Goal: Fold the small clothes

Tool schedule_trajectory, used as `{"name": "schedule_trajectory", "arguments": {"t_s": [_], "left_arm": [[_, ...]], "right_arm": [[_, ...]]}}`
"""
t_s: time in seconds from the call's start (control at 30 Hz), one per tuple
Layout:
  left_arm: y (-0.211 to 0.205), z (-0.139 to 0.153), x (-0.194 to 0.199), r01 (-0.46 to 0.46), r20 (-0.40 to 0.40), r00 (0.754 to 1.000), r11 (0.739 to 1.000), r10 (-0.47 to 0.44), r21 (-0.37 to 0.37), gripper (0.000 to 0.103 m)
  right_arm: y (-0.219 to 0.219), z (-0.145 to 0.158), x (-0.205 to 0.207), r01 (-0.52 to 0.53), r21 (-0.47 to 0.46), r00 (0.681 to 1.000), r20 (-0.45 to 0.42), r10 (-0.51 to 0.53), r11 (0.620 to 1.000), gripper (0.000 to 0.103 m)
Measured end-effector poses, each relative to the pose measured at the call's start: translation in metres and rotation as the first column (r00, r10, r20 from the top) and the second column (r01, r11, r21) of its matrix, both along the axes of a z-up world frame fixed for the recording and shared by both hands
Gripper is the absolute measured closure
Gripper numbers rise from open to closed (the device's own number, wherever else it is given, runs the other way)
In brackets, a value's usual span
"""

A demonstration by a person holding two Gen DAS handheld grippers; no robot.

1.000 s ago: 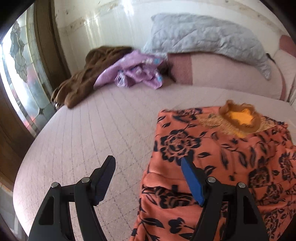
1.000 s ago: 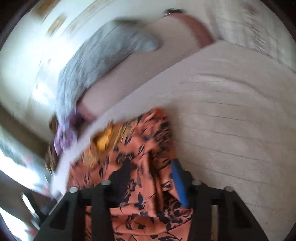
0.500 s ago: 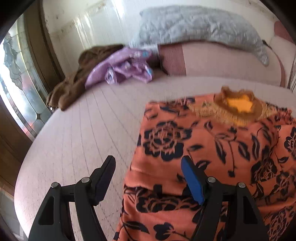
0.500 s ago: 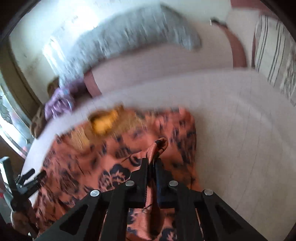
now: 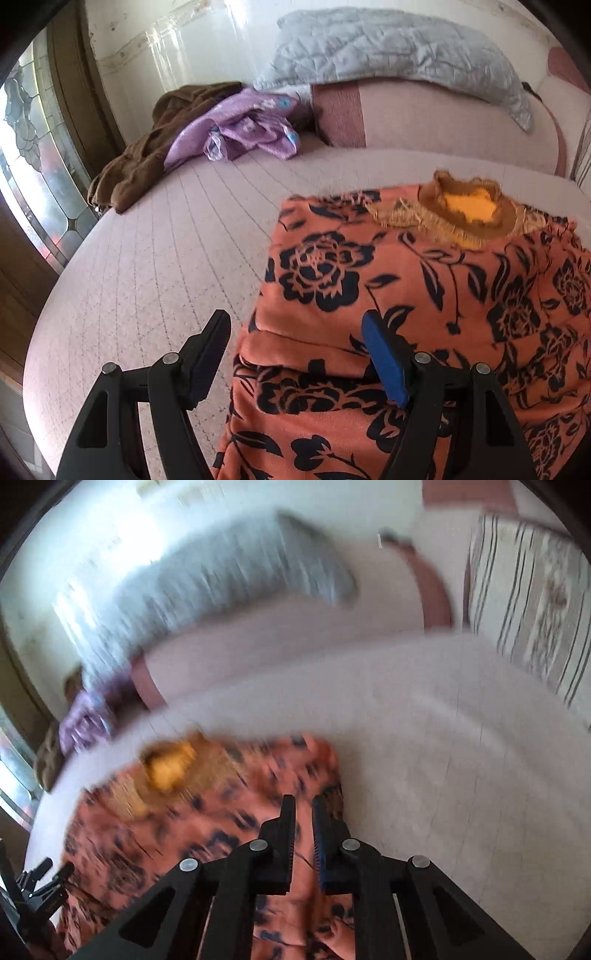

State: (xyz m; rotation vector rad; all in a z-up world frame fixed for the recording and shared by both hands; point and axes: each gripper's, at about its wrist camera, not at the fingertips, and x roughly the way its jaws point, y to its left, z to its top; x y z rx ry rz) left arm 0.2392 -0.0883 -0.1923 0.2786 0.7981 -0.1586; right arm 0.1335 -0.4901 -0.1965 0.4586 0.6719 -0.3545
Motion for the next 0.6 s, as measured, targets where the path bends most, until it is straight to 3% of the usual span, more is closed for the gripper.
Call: {"name": "schedule_trajectory", "arguments": {"t_s": [0.1,0.2,0.27,0.4,0.5,0.6], "left_arm": [[-0.008,-0.007,-0.001,0.011,-0.01,1.0,0.999,-0.01,0.051,0.029],[-0.01,-0.022,0.006,0.016,-0.081,0.997,0.997,-0.01,0.075,0.029],[-0.014,-0.025,0.007,0.023,-0.067,0.998,0.995,-0.017,0.099,0.029],[-0.014,-0.025,0.007,0.038,-0.068,0.997,0.995,-0.032,0.093,0.028],[-0.009,-0.02,0.01,0.02,-0.075,0.997,0.998,-0.016,0.061,0.026],[-0.006,-0.002,0.005,0.018,-0.006,1.0,0.999,-0.018,0.027,0.025]], "right_arm": [[0.018,-0.004,0.026,-0.171,0.108,0.985,-0.002,0.173,0.979,0.091],[0.043,-0.016,0.053,-0.28,0.143,0.958,-0.011,0.285,0.949,0.091],[0.063,-0.028,0.073,-0.342,0.173,0.935,-0.034,0.353,0.924,0.091],[0.083,-0.069,0.089,-0.342,0.222,0.905,-0.183,0.384,0.913,0.092],[0.081,-0.062,0.082,-0.335,0.222,0.912,-0.169,0.375,0.916,0.092],[0.073,-0.045,0.055,-0.327,0.23,0.917,-0.159,0.367,0.917,0.091]]}}
